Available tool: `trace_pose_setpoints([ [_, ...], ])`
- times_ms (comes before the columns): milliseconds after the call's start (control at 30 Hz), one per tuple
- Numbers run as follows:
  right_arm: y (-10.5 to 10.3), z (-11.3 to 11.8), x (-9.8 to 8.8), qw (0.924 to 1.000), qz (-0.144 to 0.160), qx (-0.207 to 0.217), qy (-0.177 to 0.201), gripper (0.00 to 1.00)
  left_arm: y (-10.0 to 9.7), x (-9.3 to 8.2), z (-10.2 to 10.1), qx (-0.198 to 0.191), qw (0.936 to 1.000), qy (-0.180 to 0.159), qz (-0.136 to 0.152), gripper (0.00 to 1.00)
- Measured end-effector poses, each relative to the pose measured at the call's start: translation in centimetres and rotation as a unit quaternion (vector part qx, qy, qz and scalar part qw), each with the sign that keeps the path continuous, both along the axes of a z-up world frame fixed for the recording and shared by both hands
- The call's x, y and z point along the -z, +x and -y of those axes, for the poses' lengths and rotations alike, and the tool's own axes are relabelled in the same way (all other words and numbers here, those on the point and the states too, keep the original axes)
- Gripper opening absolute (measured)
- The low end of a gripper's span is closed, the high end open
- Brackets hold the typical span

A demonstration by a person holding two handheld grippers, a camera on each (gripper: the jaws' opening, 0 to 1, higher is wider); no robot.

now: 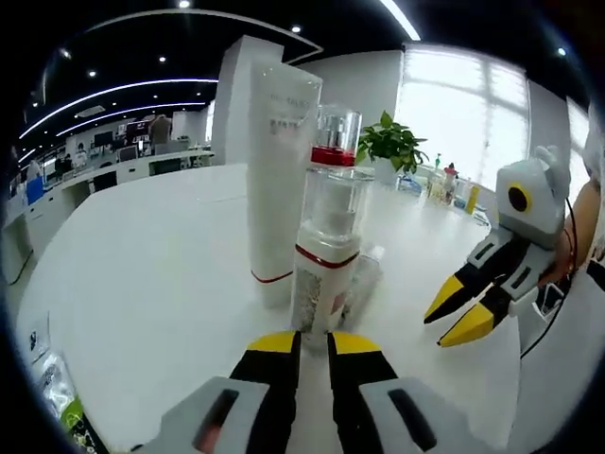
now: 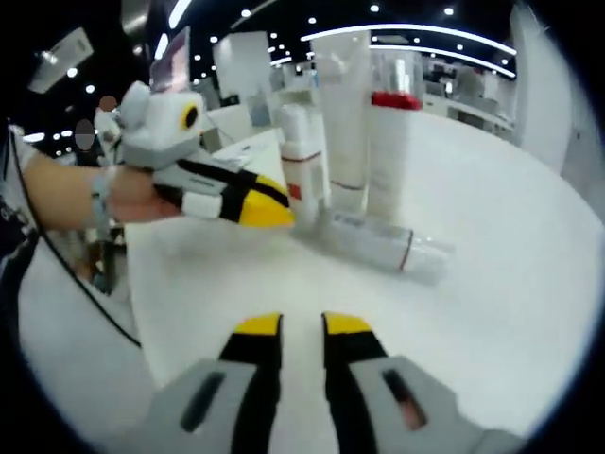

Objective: Arrange the skincare products in the storage area until every visible bottle or jar stands upright without overlapping.

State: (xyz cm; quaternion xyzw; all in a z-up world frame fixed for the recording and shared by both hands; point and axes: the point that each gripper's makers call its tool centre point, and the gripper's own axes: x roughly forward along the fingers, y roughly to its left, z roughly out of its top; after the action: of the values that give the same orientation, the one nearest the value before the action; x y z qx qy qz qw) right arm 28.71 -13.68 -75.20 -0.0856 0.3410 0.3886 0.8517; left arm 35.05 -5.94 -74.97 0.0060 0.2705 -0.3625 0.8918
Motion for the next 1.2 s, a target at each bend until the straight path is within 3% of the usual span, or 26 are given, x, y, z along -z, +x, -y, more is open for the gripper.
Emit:
trace_pose_setpoints([
  [867,0.1,1.6,0.0,0.9998,0.005,0.009,-0.016,0.15,0.9,0.0,1.1,0.043,0.9991,0.008,0.001,0.13],
  [1200,2.7,3.3,-1.5,0.9986,0.041,0.031,-0.015,0.18,-0.2,-0.1,0.0,0.023,0.9996,-0.007,-0.014,0.19],
])
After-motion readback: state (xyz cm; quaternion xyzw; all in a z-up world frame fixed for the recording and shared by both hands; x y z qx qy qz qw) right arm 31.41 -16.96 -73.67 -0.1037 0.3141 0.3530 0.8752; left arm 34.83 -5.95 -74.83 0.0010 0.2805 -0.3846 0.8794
